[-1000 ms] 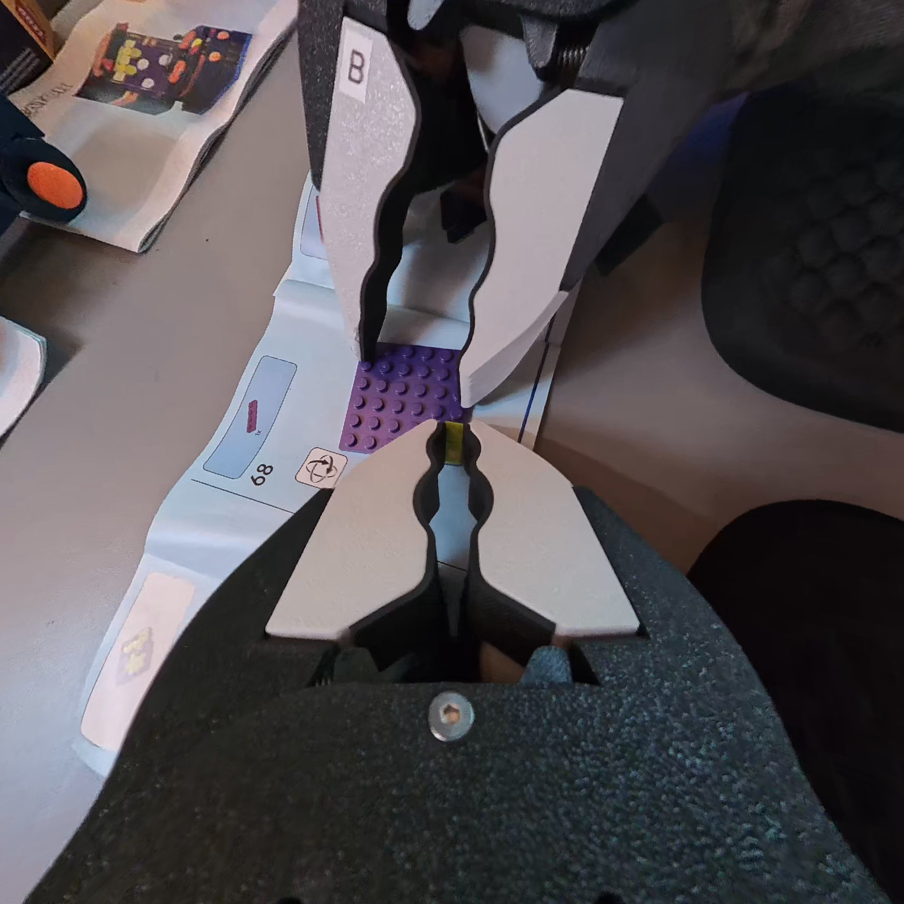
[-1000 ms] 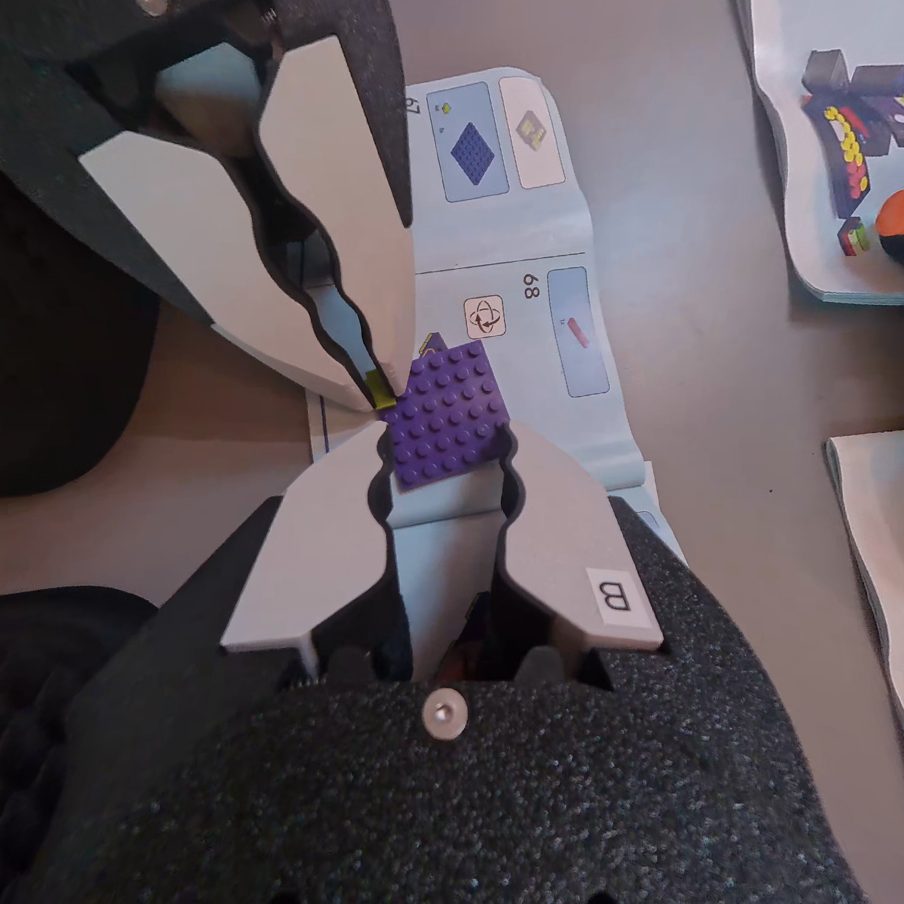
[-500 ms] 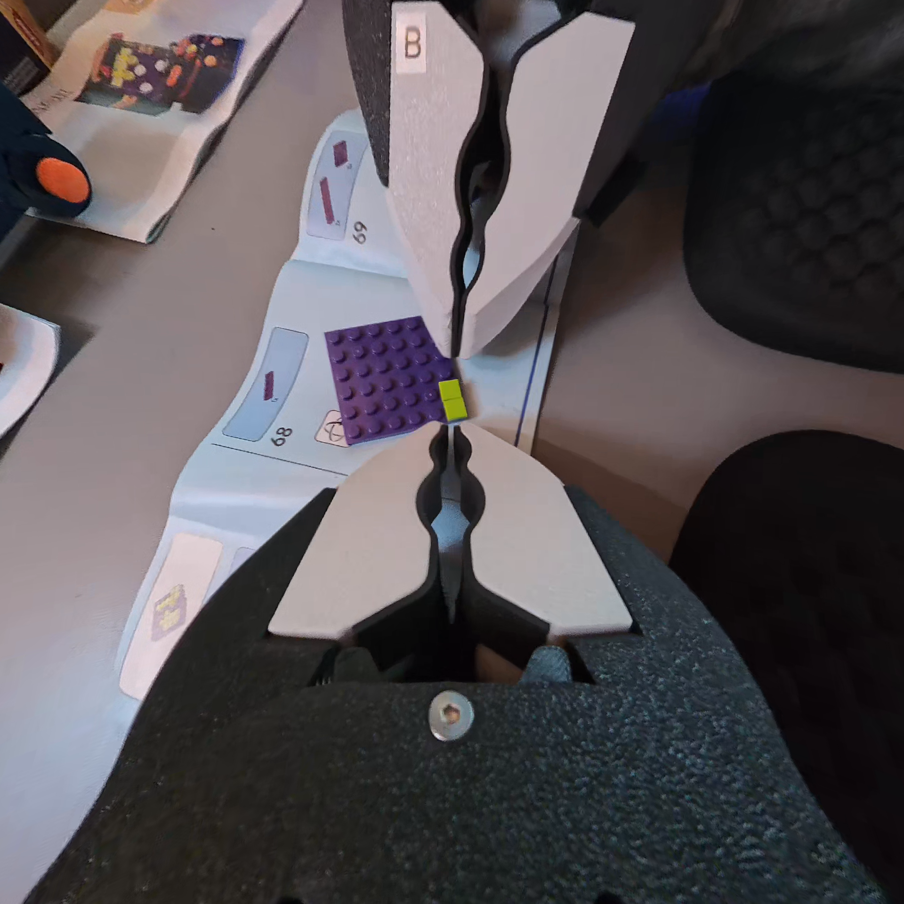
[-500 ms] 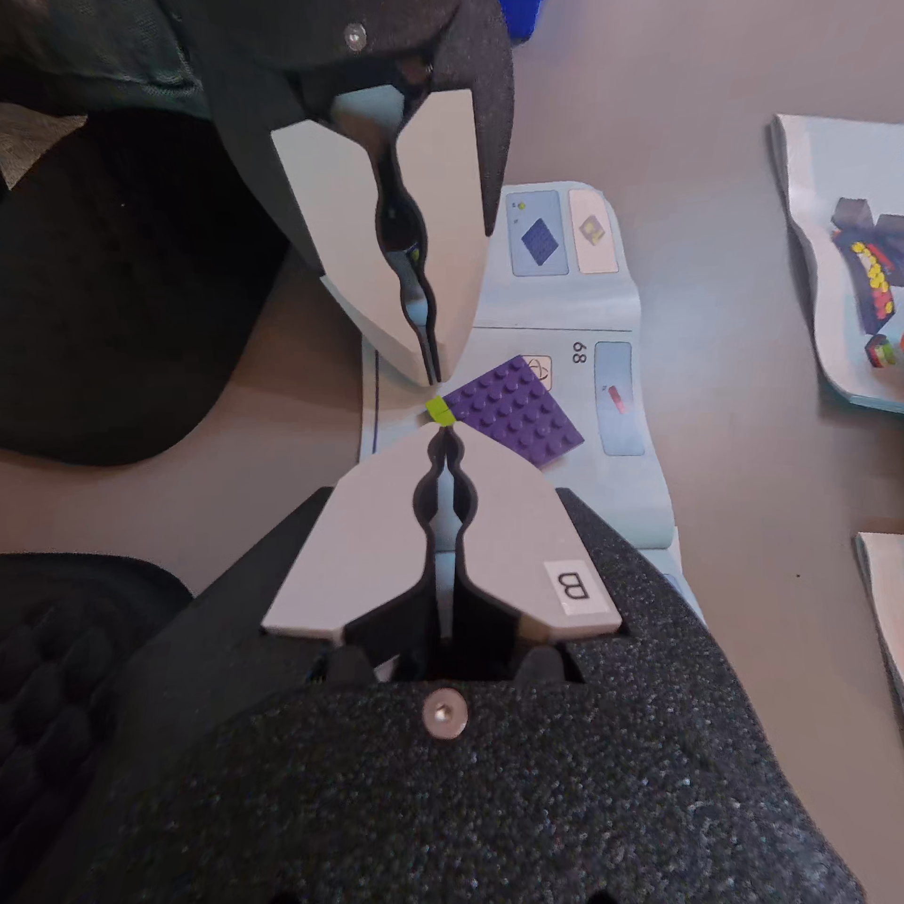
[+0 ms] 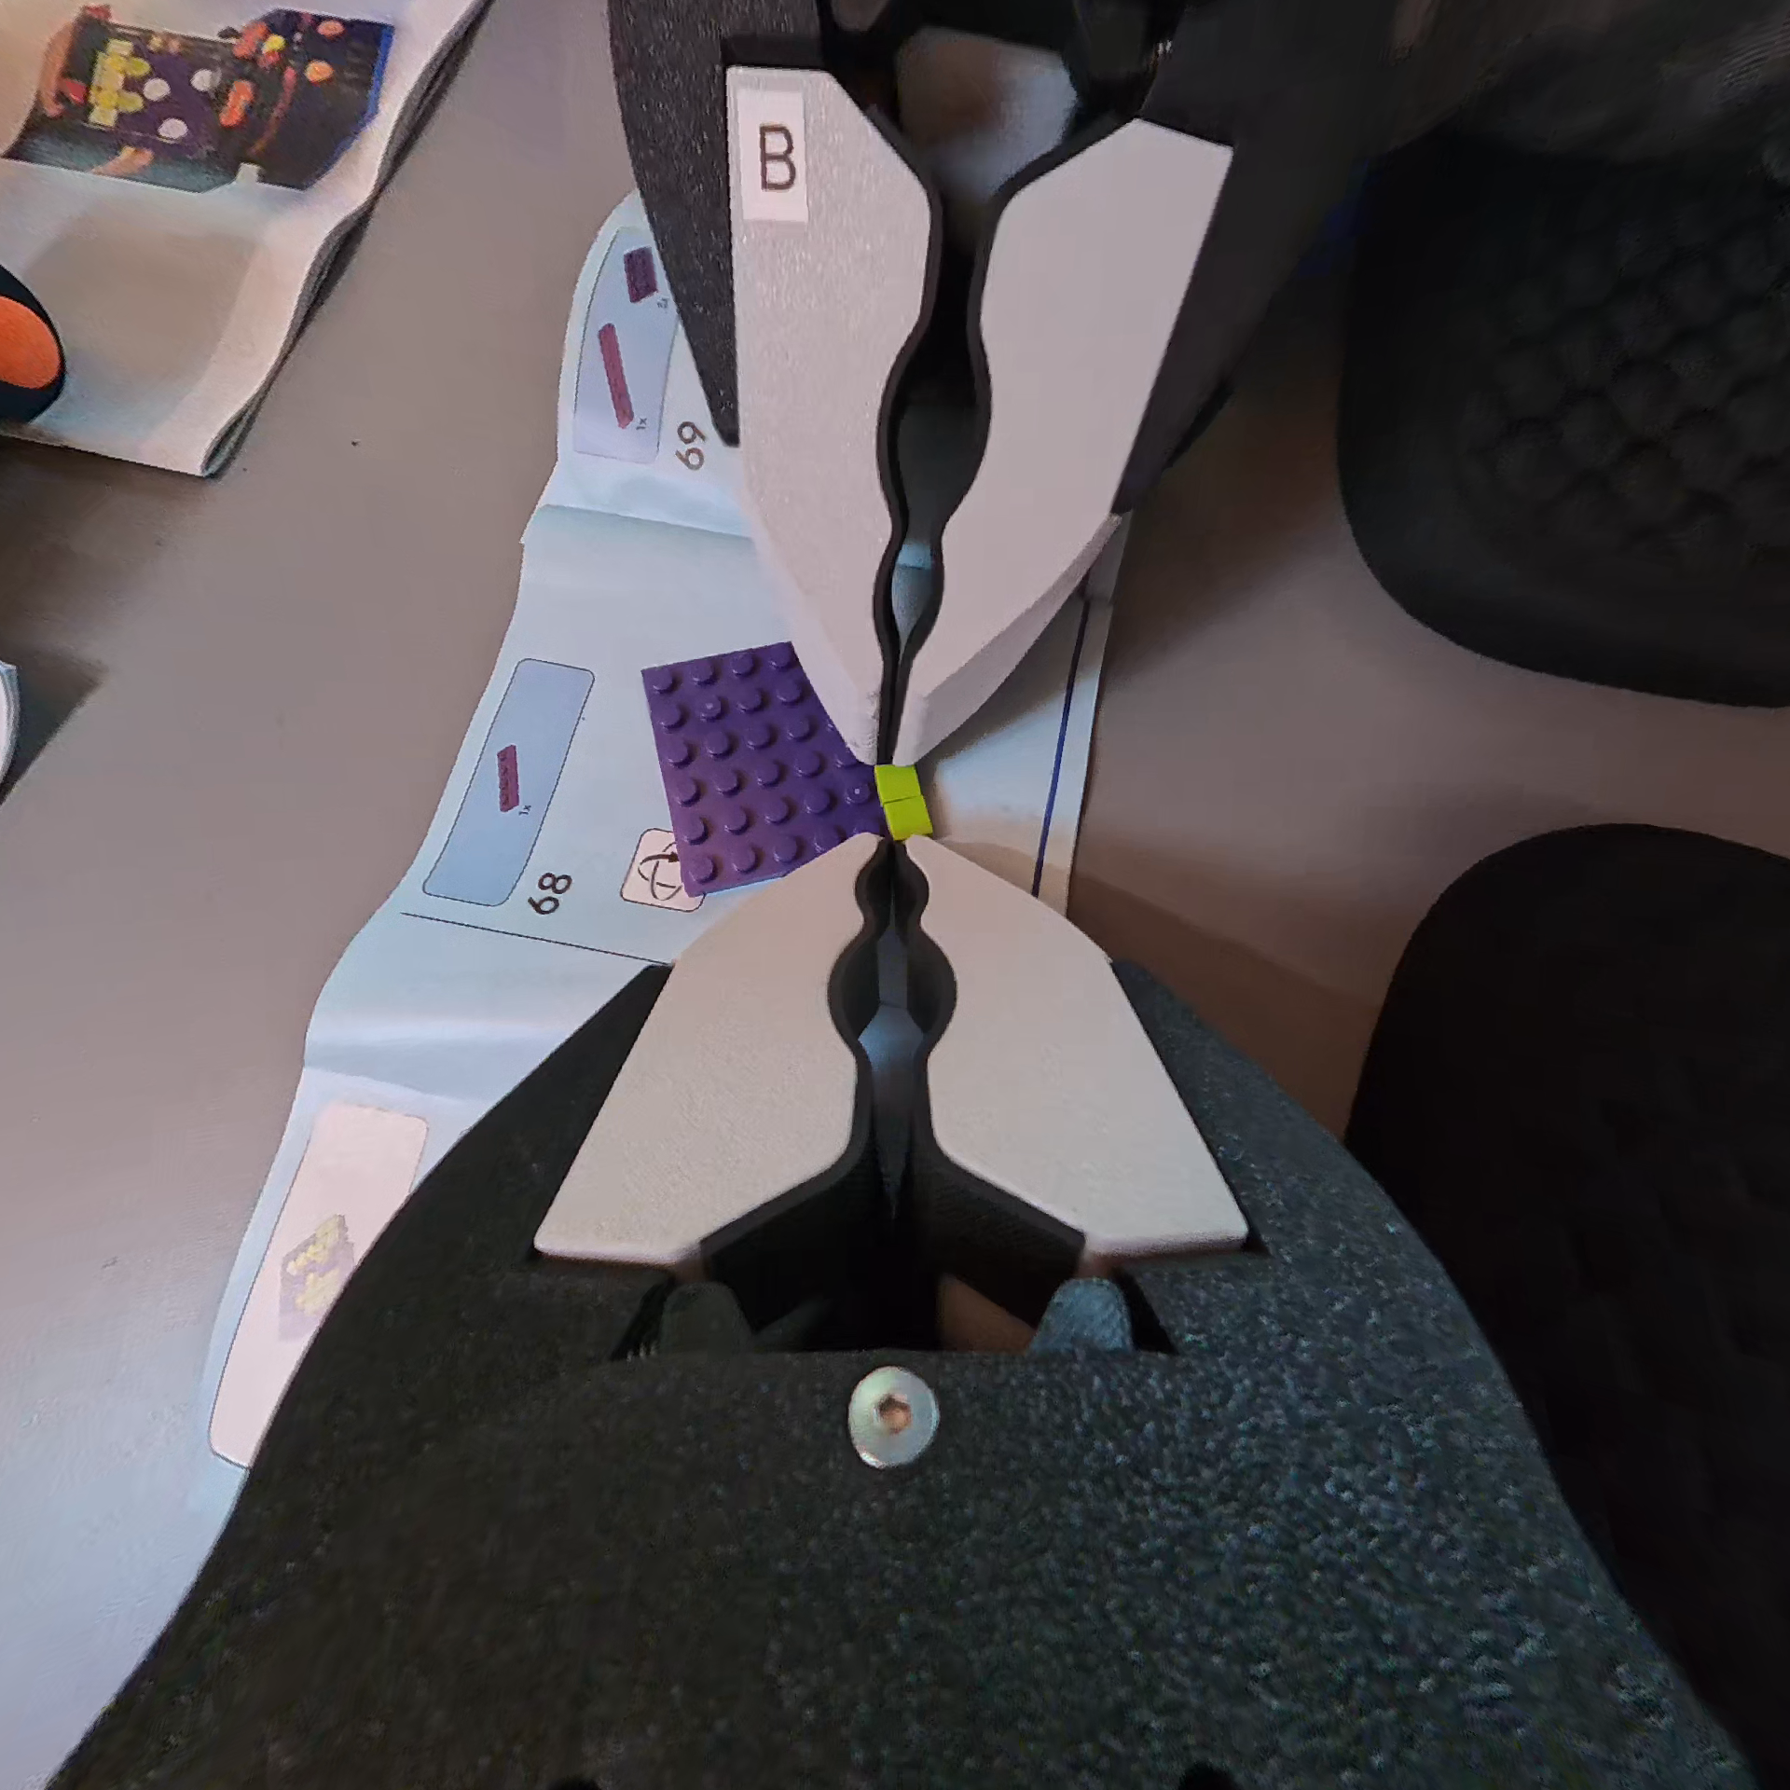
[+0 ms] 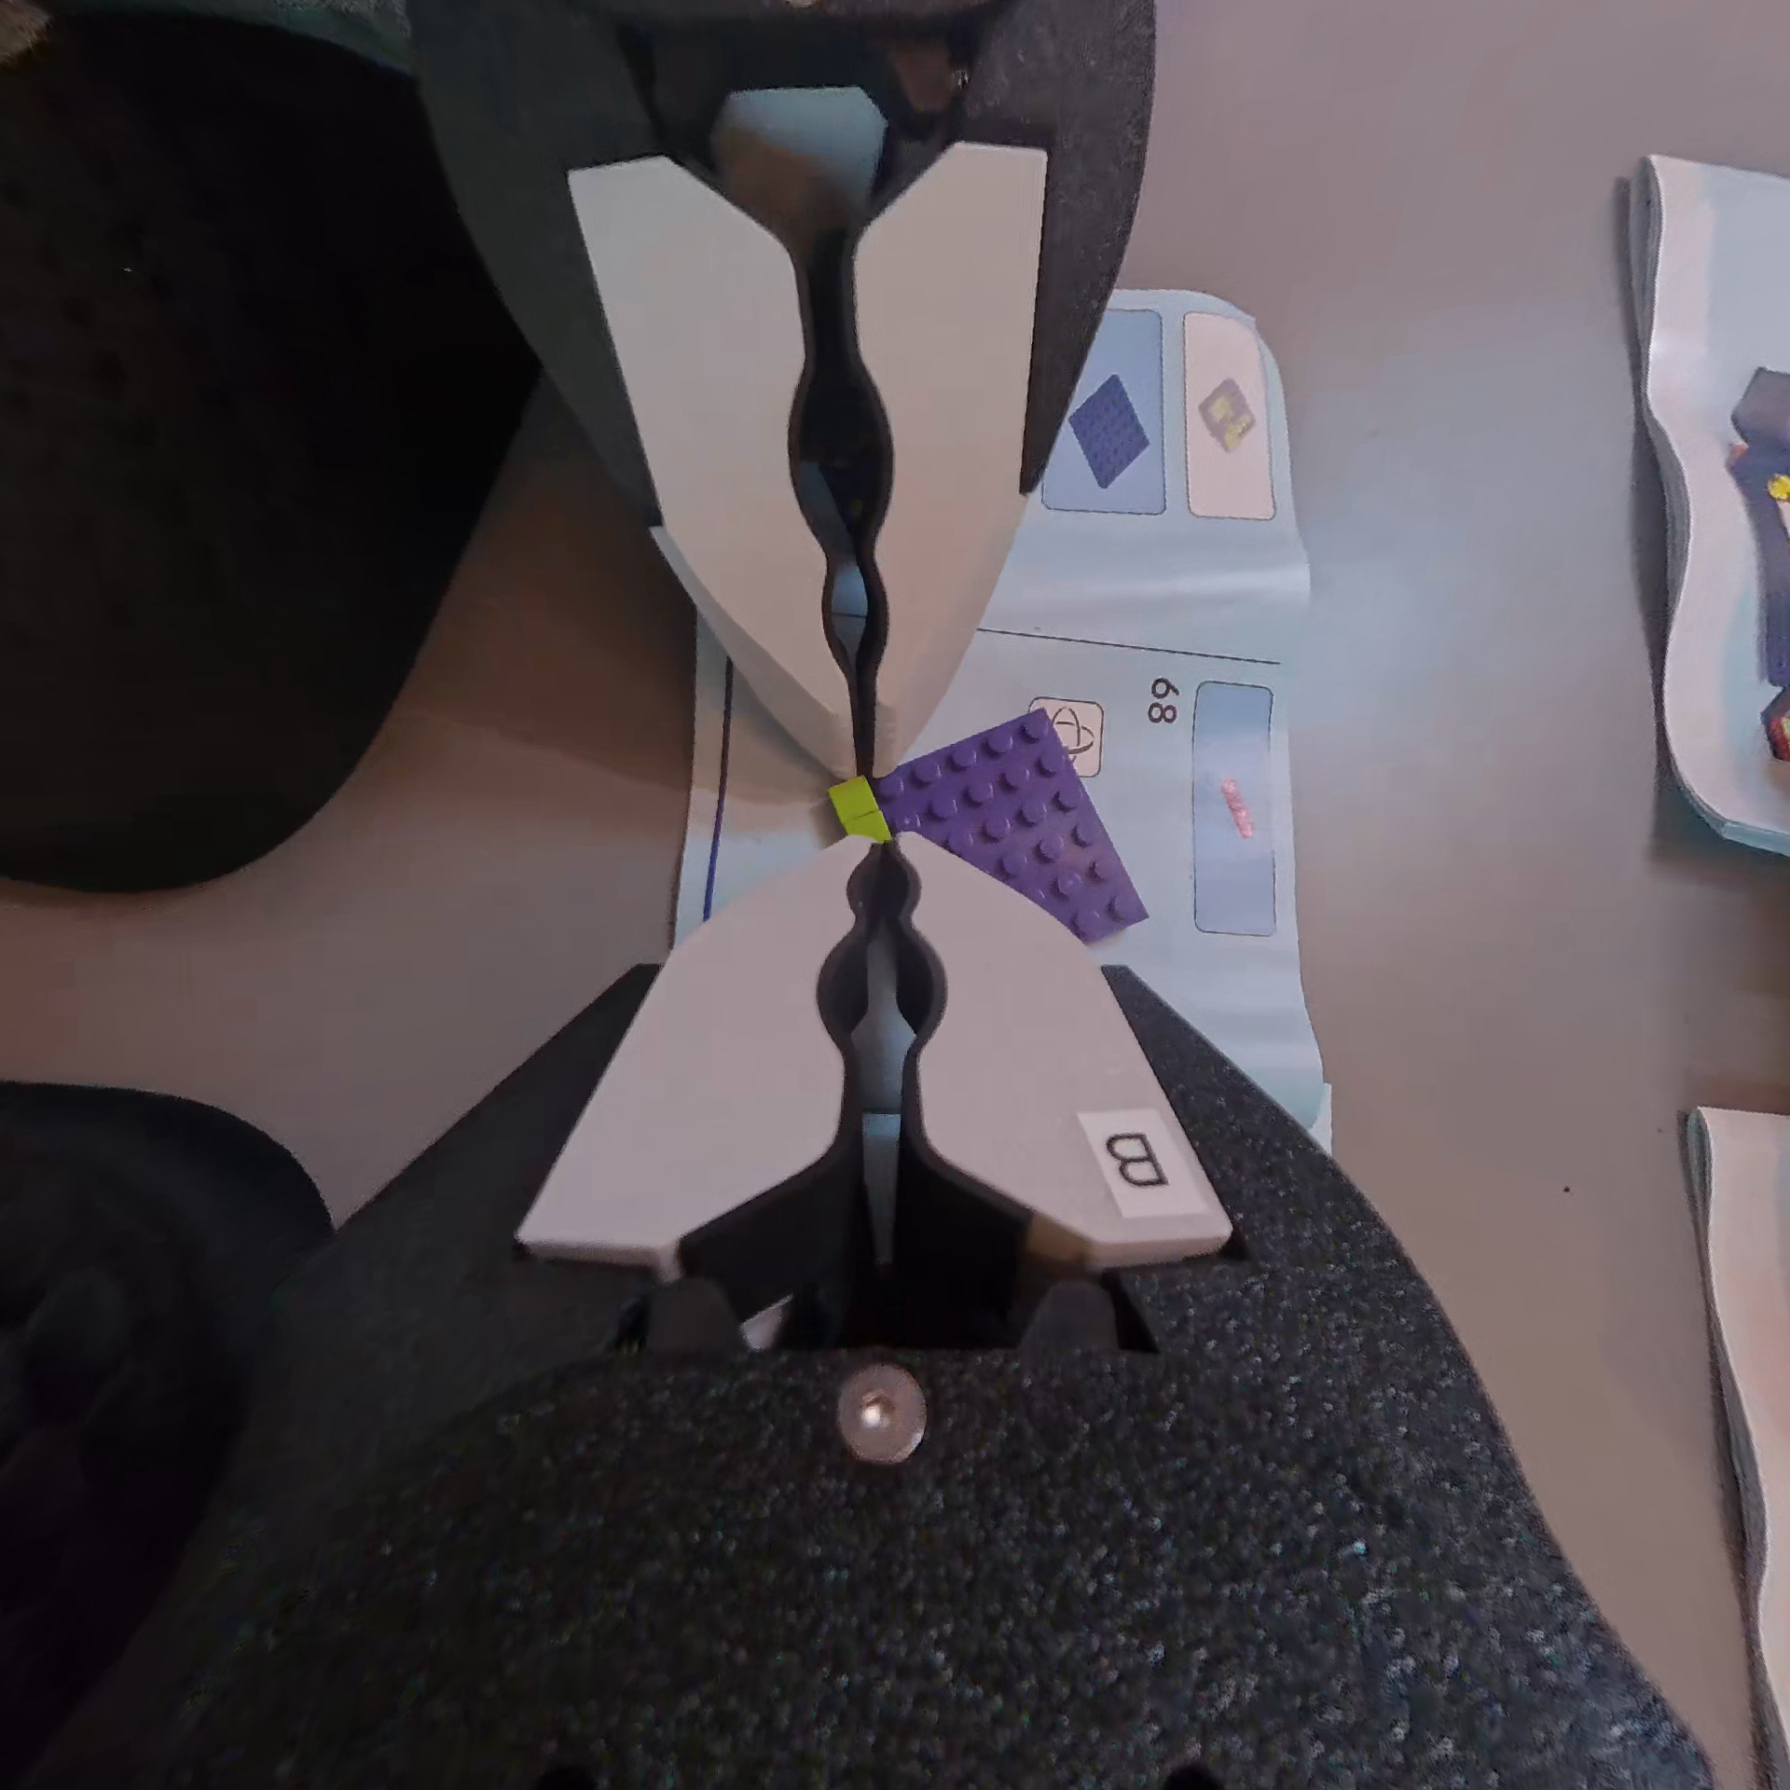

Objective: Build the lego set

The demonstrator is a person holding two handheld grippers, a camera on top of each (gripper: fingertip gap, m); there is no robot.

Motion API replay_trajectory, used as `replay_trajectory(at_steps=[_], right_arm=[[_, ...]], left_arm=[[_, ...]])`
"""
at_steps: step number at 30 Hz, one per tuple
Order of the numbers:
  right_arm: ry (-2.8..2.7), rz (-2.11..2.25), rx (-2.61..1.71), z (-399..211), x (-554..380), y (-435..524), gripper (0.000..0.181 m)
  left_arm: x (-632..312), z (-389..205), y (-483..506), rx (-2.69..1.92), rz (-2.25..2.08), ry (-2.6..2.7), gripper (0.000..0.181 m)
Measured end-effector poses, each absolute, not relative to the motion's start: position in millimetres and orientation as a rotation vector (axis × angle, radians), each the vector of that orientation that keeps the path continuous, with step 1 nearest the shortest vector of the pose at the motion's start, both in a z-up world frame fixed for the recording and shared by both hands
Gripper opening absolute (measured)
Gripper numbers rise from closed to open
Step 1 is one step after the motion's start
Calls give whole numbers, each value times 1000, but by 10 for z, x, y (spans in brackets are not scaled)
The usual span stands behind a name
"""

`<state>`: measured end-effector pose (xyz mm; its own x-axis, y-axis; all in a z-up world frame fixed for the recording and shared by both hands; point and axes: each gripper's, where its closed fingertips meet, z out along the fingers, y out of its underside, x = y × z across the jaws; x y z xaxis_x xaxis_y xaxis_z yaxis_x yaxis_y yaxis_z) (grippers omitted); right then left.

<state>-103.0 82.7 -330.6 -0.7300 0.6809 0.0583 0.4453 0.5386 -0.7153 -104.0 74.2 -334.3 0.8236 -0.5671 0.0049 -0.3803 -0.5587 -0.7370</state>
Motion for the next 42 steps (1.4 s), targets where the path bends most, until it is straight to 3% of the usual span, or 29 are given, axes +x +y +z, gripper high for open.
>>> replay_trajectory(at_steps=[21,30,36,42], right_arm=[[-2741,975,-597,-3314,-1035,810,0],[-2627,907,-762,-3301,-1038,820,0],[-2312,1211,-895,-3043,-1052,842,0],[-2428,1129,-885,-3270,-1067,724,0]], left_arm=[[-1037,-3342,743,-2314,-517,652,0],[-1040,-3344,741,-2282,-467,587,0],[-1002,-3259,720,-2233,-467,617,1],[-1057,-3284,770,-2220,-418,590,1]])
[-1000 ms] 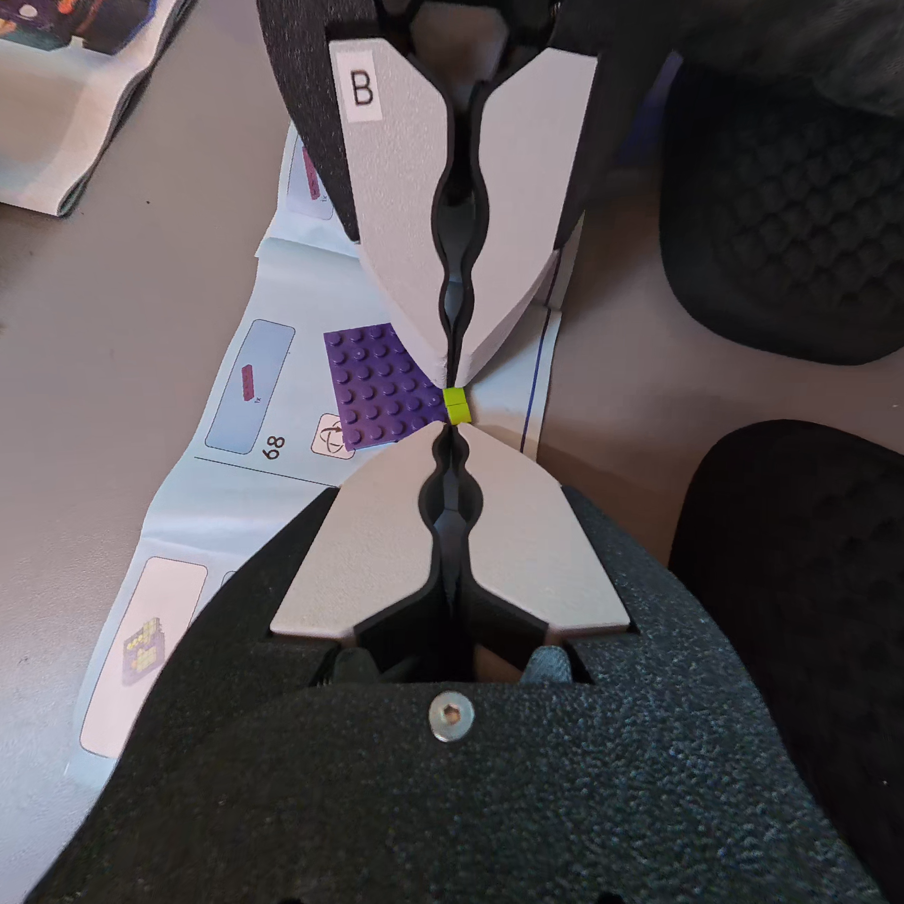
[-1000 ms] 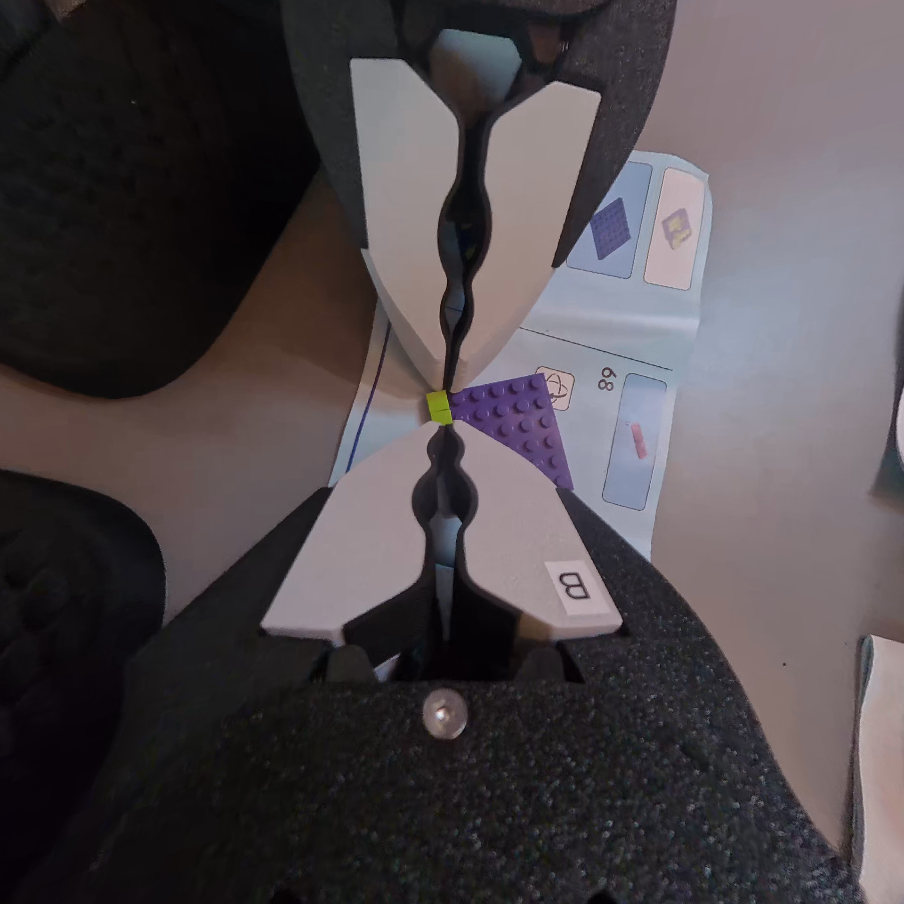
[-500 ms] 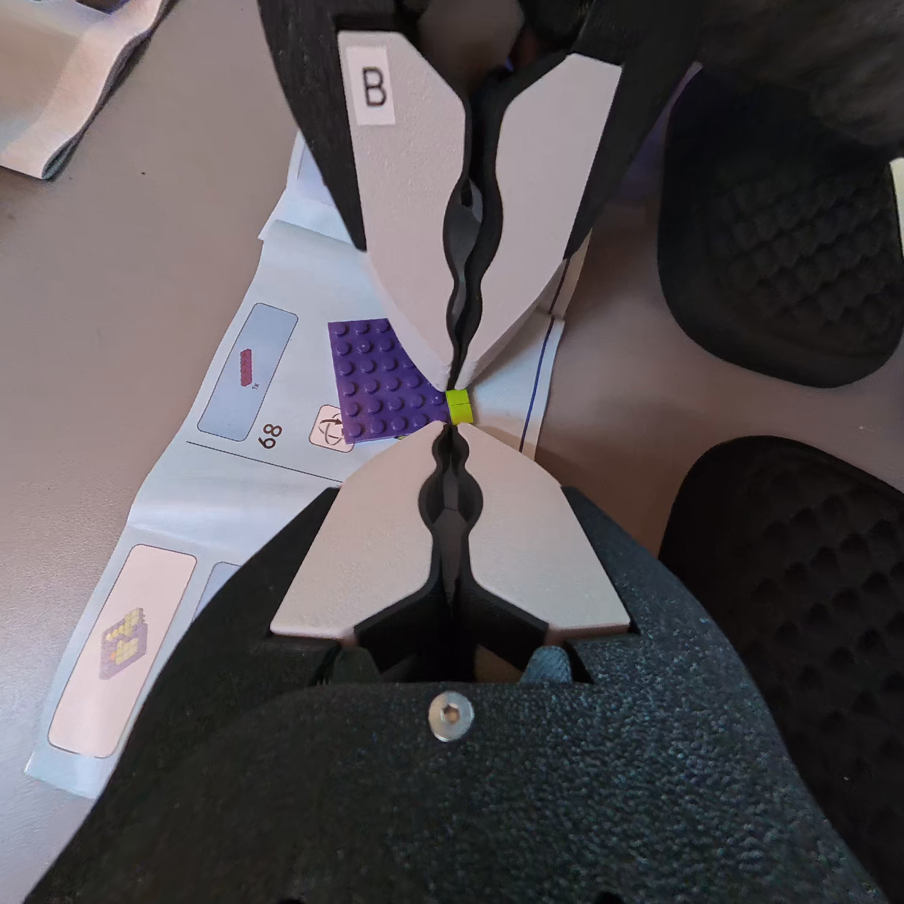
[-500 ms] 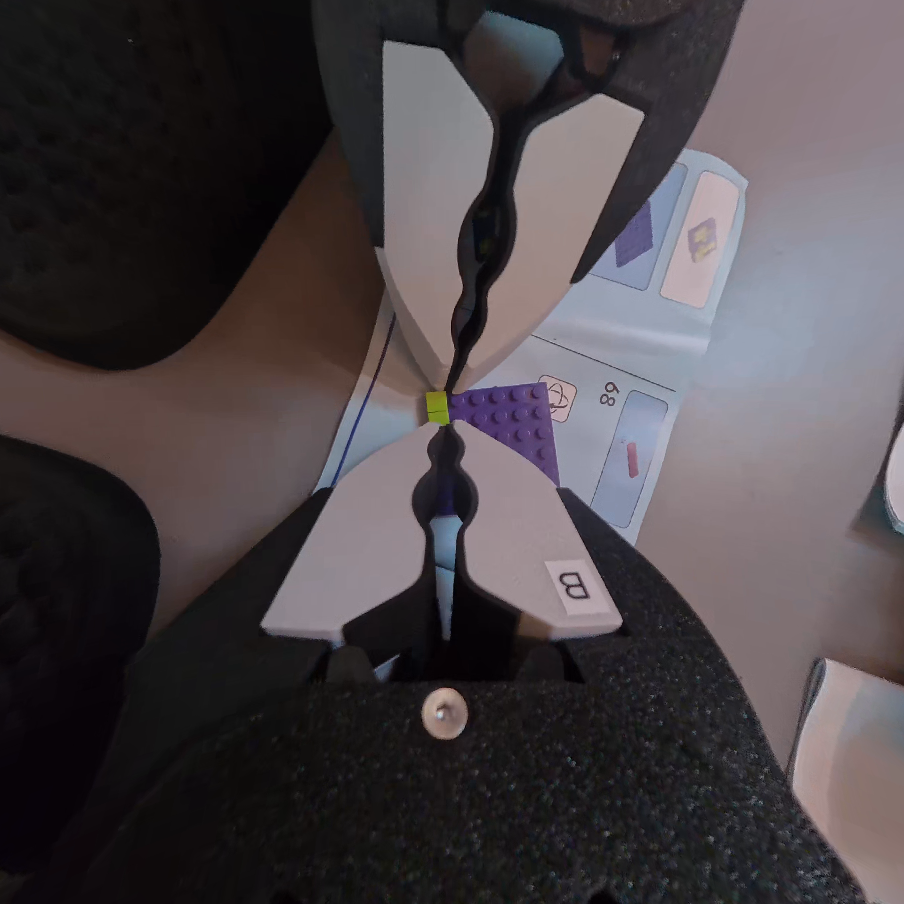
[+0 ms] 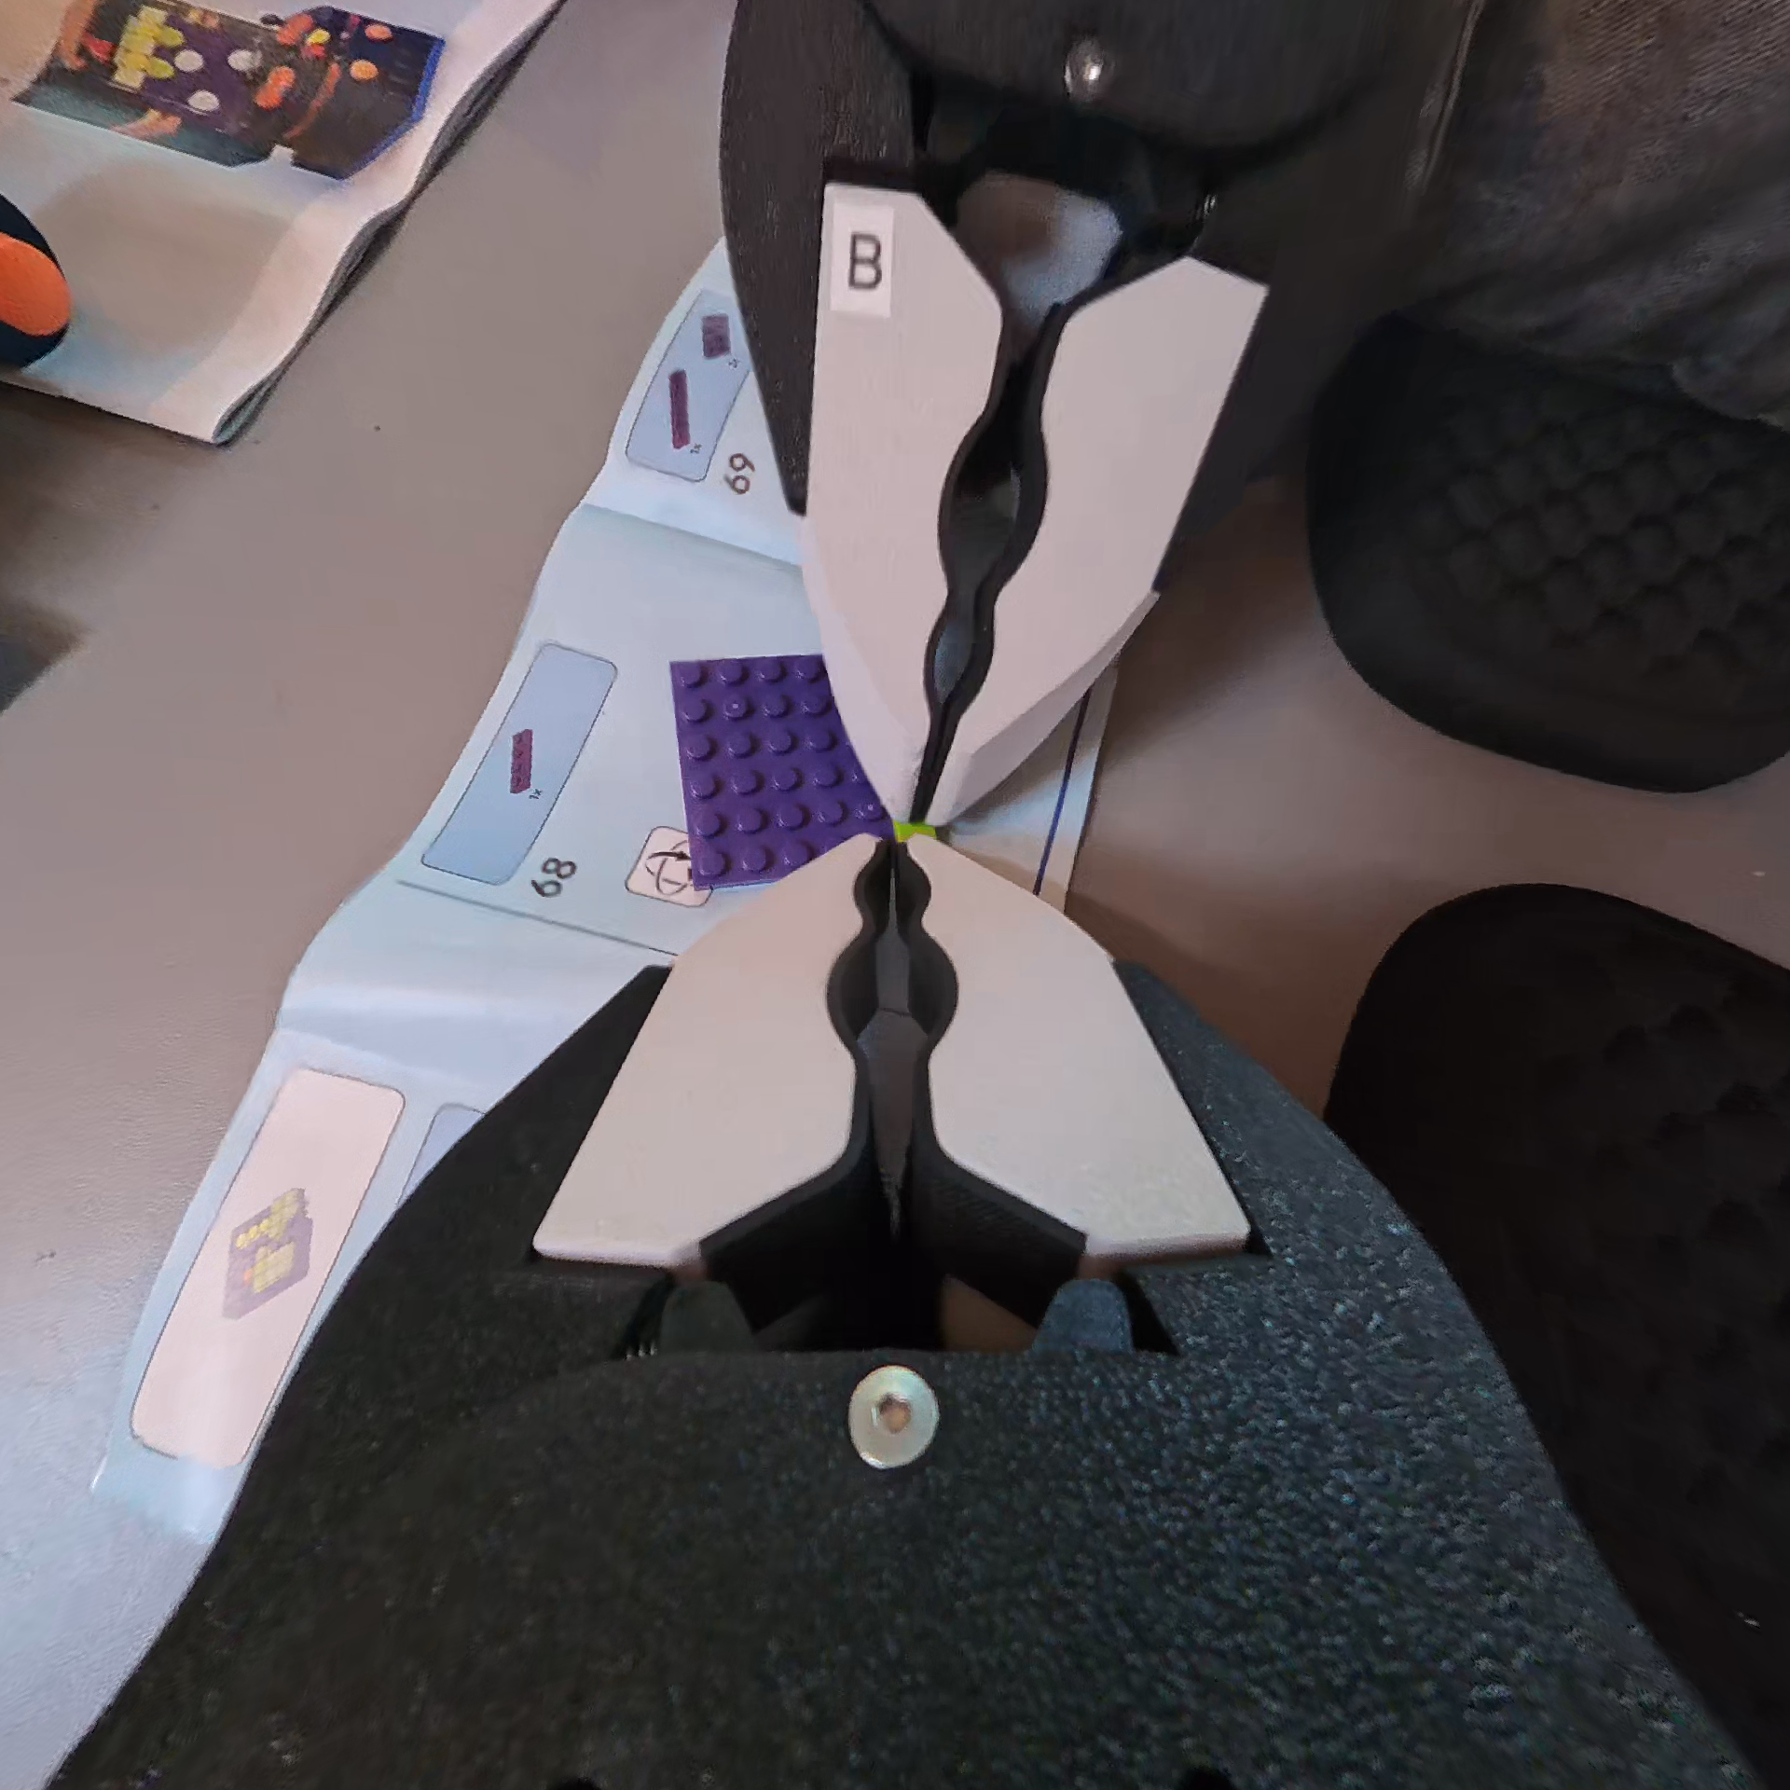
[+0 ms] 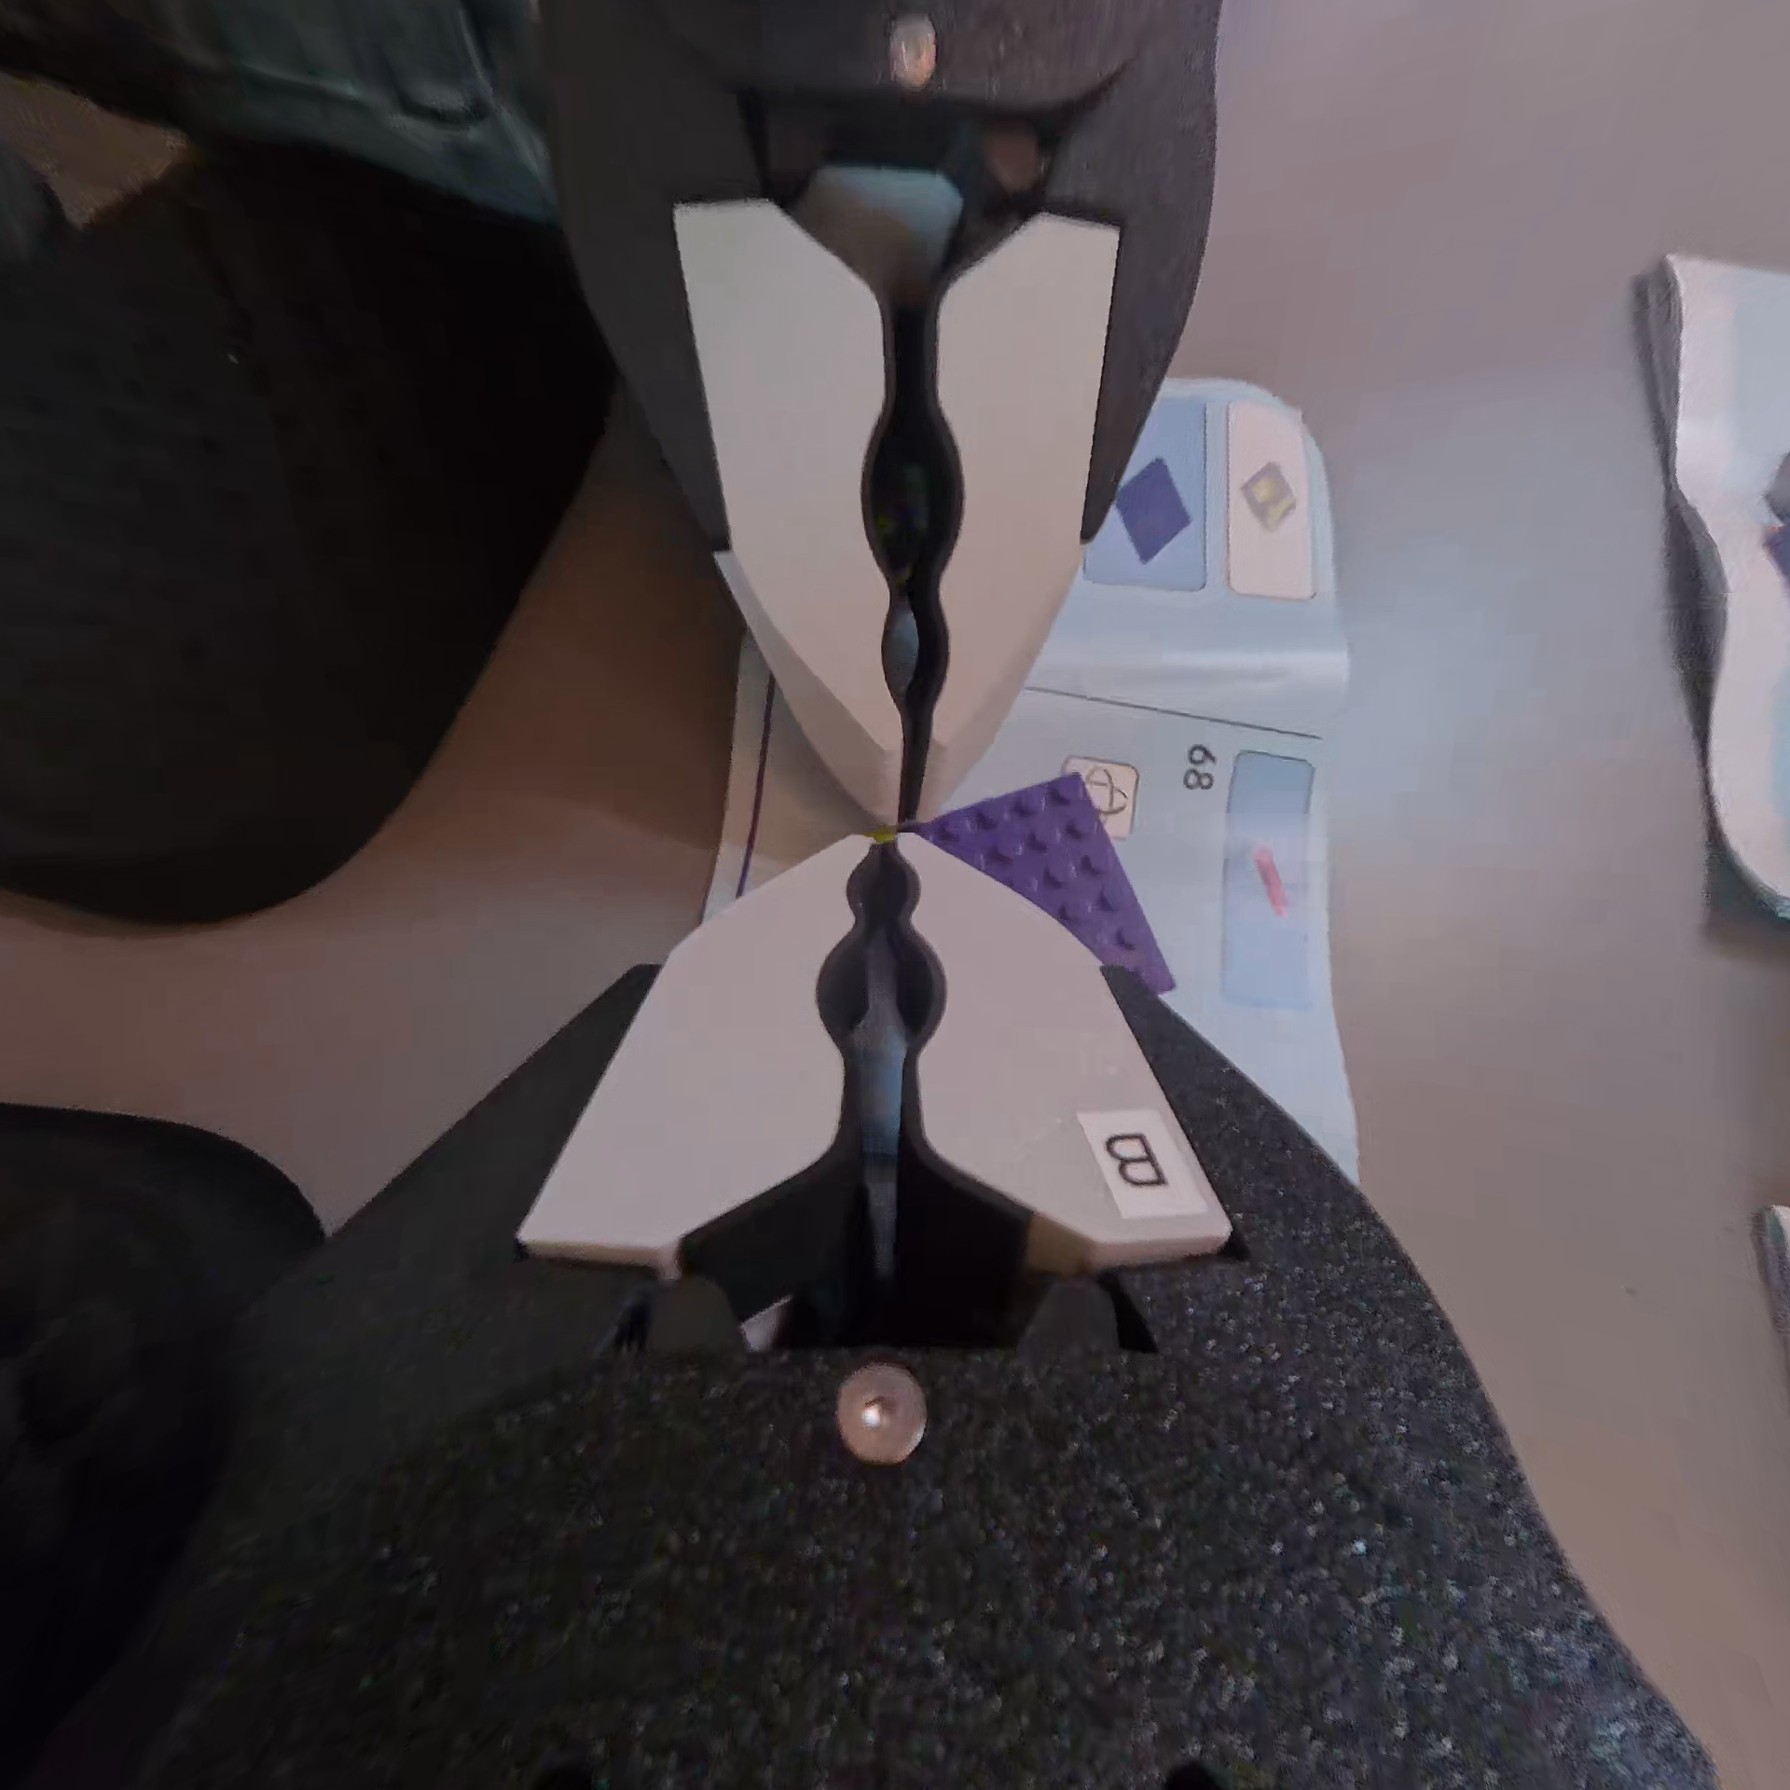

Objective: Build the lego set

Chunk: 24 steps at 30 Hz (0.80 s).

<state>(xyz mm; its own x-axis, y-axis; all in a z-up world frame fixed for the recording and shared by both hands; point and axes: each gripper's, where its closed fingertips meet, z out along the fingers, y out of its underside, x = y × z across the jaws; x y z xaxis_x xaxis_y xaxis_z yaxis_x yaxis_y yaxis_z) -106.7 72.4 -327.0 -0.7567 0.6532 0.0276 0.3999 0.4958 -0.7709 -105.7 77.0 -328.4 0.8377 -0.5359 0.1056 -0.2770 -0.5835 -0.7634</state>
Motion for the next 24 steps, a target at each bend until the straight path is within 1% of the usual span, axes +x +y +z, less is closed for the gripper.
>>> replay_trajectory(at_steps=[7,9,13,15,17,18,22,24], right_arm=[[-2325,1265,-921,-3141,-1086,771,0],[-2401,1192,-941,-3269,-1059,788,0],[-2403,1187,-940,-3285,-1061,785,0],[-2397,1172,-920,-3266,-1061,782,0],[-2301,1184,-915,-3112,-1108,797,0],[-2283,1158,-945,-3042,-1118,822,0],[-2450,703,-1184,-3046,-1039,980,0],[-2500,666,-1302,-3028,-1037,877,0]], left_arm=[[-1060,-3336,765,-2239,-411,605,0],[-1060,-3341,764,-2241,-412,605,0],[-1057,-3348,762,-2245,-419,606,0],[-1055,-3352,760,-2246,-417,611,0],[-1057,-3344,762,-2242,-423,605,0],[-1061,-3342,763,-2242,-425,601,0],[-1055,-3345,756,-2245,-449,599,1],[-1050,-3345,751,-2244,-459,598,1]])
